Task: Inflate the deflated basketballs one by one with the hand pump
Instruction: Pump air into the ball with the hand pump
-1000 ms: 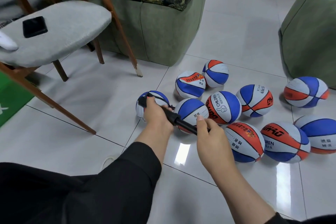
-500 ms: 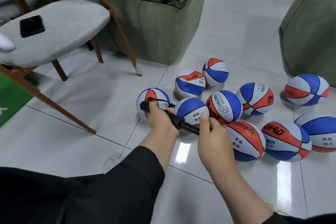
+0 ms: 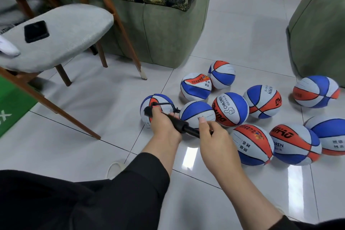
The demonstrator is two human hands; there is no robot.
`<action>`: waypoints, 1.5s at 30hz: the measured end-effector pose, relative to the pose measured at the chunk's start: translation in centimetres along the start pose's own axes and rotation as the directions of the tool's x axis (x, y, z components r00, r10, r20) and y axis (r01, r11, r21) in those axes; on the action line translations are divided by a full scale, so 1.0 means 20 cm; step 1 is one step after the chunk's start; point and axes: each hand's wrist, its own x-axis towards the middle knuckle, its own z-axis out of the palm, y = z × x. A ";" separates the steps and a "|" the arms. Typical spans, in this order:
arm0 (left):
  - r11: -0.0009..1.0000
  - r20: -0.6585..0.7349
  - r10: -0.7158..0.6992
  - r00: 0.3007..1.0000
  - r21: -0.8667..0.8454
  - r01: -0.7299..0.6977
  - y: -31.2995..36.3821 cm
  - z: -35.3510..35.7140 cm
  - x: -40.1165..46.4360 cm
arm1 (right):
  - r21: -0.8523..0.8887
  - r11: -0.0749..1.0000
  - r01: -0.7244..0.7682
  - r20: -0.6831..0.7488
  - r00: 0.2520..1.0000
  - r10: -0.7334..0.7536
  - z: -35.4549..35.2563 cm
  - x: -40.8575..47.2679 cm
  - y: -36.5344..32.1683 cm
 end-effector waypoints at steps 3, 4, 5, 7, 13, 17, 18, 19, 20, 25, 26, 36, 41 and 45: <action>1.000 -0.035 0.005 0.999 -0.015 -0.006 0.11 -0.04 0.06 | 0.014 1.000 0.010 -0.013 1.000 -0.010 -0.06 0.00 0.00; 0.999 -0.048 -0.009 0.999 -0.032 0.007 0.13 -0.06 0.07 | 0.013 1.000 0.013 -0.015 1.000 -0.013 -0.08 0.00 0.00; 0.999 -0.057 -0.023 0.998 -0.047 0.020 0.14 -0.07 0.09 | 0.012 1.000 0.016 -0.016 1.000 -0.016 -0.10 0.01 0.00; 0.997 -0.060 -0.043 0.997 -0.066 0.039 0.13 -0.08 0.09 | 0.020 1.000 0.023 -0.018 1.000 -0.022 -0.12 0.03 -0.01; 0.993 -0.036 -0.071 0.997 -0.095 0.067 0.04 -0.03 0.03 | 0.006 1.000 0.003 -0.048 0.999 -0.003 -0.05 0.03 -0.02; 0.994 -0.002 -0.070 0.998 -0.085 0.069 -0.06 0.05 -0.09 | 0.013 1.000 -0.001 -0.088 0.996 0.002 0.01 0.04 -0.02; 0.995 -0.004 -0.066 0.998 -0.078 0.065 -0.08 0.05 -0.11 | 0.017 1.000 -0.007 -0.090 0.996 0.009 0.01 0.05 -0.02; 0.996 -0.011 -0.061 0.998 -0.070 0.060 -0.11 0.06 -0.13 | 0.018 1.000 -0.013 -0.089 0.996 0.015 0.02 0.05 -0.02; 0.997 -0.021 -0.052 0.998 -0.058 0.051 -0.13 0.06 -0.13 | 0.015 1.000 -0.017 -0.088 0.996 0.018 0.02 0.05 -0.02; 0.999 -0.015 -0.038 0.999 -0.018 0.038 -0.14 0.04 -0.12 | -0.048 0.998 -0.045 -0.025 0.999 0.043 0.03 0.05 -0.02; 0.999 0.005 -0.044 0.999 -0.011 0.044 -0.13 0.04 -0.10 | -0.067 0.997 -0.037 -0.003 0.999 0.037 0.03 0.05 -0.02; 0.993 -0.032 -0.064 0.997 -0.098 0.061 0.14 -0.05 0.12 | -0.052 0.998 0.043 -0.025 0.999 -0.044 -0.13 -0.01 -0.08; 0.987 -0.040 -0.106 0.994 -0.123 0.101 0.11 -0.07 0.12 | -0.043 0.998 0.037 -0.045 0.998 -0.038 -0.13 -0.02 -0.09; 0.983 0.010 -0.127 0.992 -0.129 0.127 0.02 -0.01 0.02 | -0.049 0.997 0.053 -0.077 0.995 -0.057 -0.11 0.00 -0.10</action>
